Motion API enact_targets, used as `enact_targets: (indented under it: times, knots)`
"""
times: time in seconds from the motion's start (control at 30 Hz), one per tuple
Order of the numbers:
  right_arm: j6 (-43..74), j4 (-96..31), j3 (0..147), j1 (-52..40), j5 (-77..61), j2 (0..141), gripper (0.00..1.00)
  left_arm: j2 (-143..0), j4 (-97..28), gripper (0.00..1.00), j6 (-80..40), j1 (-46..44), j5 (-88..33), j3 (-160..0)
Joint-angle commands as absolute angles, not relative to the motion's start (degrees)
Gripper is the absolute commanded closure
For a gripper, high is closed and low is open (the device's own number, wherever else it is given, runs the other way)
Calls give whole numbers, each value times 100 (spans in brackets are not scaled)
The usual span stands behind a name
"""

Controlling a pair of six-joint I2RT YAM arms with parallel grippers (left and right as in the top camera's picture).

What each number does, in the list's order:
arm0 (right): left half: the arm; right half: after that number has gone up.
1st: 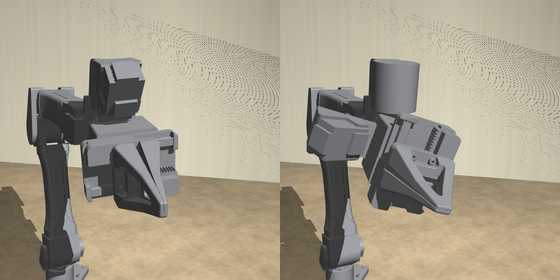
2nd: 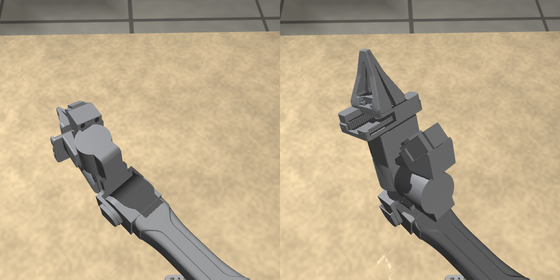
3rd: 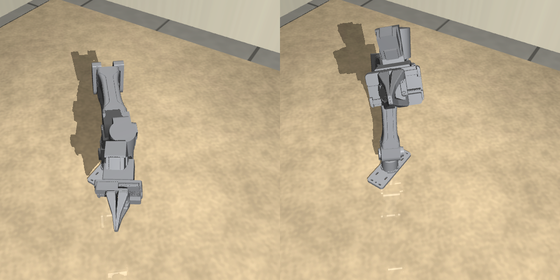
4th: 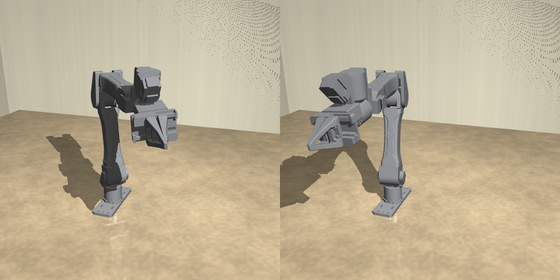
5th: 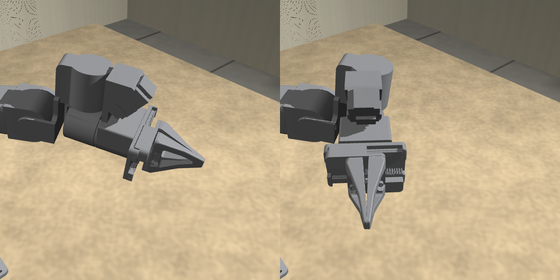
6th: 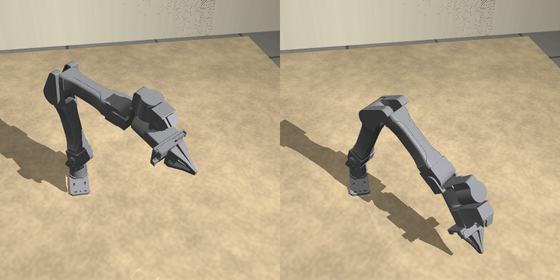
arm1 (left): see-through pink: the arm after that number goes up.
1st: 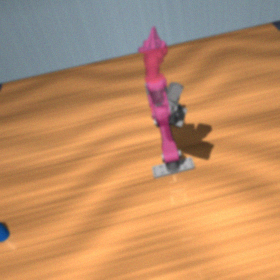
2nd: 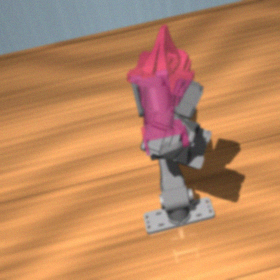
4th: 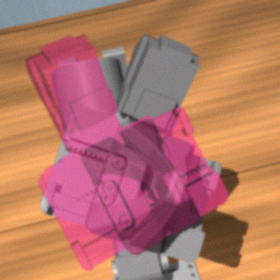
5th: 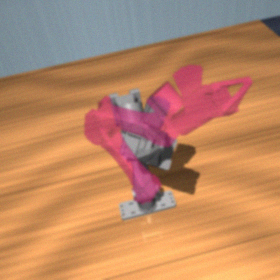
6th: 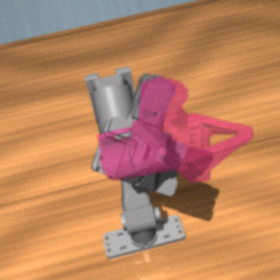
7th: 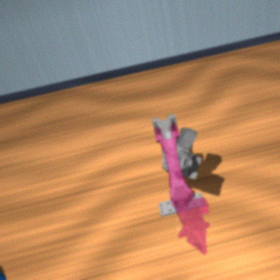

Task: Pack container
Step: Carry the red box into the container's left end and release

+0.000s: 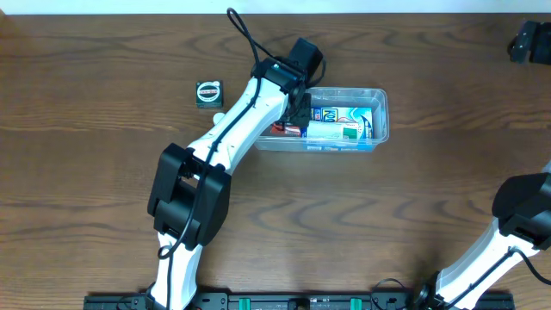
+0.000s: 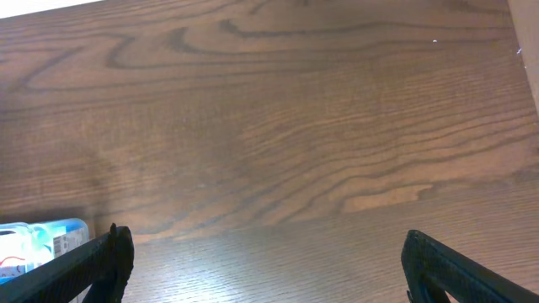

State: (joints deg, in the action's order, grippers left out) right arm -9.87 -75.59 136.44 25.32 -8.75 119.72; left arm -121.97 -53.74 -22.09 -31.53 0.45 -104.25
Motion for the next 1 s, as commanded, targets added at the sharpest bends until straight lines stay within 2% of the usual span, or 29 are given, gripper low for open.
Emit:
enact_targets:
  times: [0.0, 0.9, 0.93, 0.97]
  knots:
    - [-923, -7564, 13703, 2554, -880, 11907, 1, -12250, -5384, 43, -2329, -3133, 154, -10337]
    - [-923, -7561, 13703, 2554, -880, 11907, 1, -12744, -5030, 42, -2475, -3138, 47, -10145]
    - [-926, -7561, 13703, 2554, -880, 11907, 1, -12744, -5028, 42, -2475, -3138, 47, -10145]
    - [-923, -7564, 13703, 2554, -880, 11907, 1, -12744, -5024, 35, -2475, -3138, 47, -10145]
